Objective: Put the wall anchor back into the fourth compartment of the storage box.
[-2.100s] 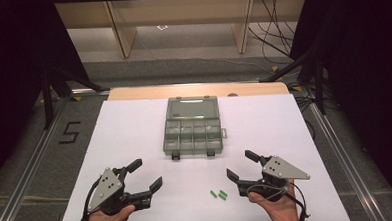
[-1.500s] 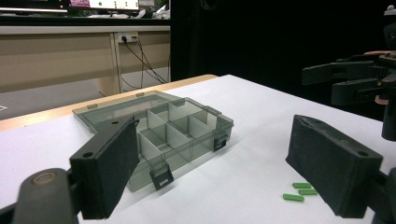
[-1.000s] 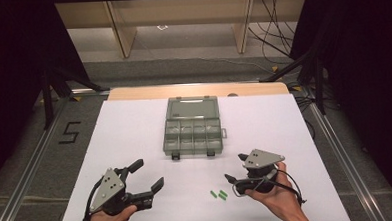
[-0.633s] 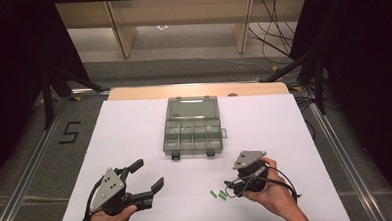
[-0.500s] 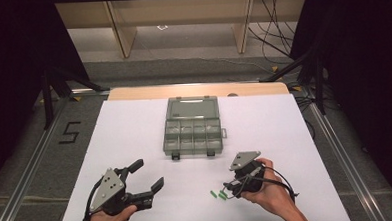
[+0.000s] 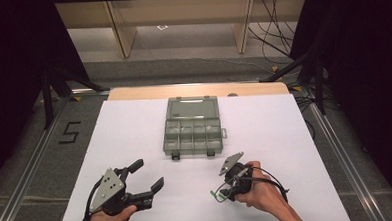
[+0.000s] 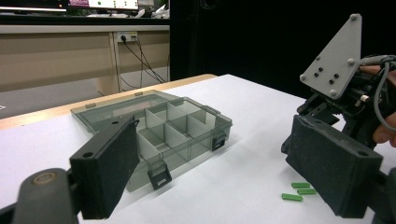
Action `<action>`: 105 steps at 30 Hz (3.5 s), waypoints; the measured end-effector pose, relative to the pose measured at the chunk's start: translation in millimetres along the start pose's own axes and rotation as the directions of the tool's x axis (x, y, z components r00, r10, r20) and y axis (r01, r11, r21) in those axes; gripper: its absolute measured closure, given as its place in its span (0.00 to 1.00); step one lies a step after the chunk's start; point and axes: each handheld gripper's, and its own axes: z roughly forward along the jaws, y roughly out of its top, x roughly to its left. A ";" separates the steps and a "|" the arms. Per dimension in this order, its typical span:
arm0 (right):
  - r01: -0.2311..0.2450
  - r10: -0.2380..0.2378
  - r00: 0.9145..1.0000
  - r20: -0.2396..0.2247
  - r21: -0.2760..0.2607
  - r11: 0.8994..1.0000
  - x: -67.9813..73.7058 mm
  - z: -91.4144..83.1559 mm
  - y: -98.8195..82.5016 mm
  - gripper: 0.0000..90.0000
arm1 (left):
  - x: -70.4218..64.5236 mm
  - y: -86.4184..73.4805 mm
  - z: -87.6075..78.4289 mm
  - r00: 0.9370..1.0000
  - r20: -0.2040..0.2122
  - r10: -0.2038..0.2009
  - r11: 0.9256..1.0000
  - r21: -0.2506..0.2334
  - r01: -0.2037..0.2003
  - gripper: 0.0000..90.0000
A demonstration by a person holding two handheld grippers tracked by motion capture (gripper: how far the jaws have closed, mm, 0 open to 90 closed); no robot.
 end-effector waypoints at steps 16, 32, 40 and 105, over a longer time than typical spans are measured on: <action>0.015 -0.012 0.999 -0.035 0.093 0.996 5.3 13.8 4.7 0.73 | -0.2 0.2 -0.3 1.000 0.001 0.005 1.000 -0.001 -0.005 0.18; 0.043 -0.033 0.997 -0.075 0.139 0.989 3.9 15.5 9.6 0.94 | 0.0 -0.6 1.1 1.000 0.007 0.003 1.000 -0.007 -0.003 0.18; 0.027 -0.023 0.998 -0.055 0.076 0.997 -3.5 6.2 11.8 0.94 | -0.5 -0.2 0.4 1.000 0.002 0.010 1.000 0.003 -0.010 0.18; -0.096 0.108 0.988 0.107 -0.109 0.989 -115.6 -12.9 84.1 0.94 | 1.1 -0.5 -0.1 1.000 -0.002 0.007 1.000 0.004 -0.007 0.18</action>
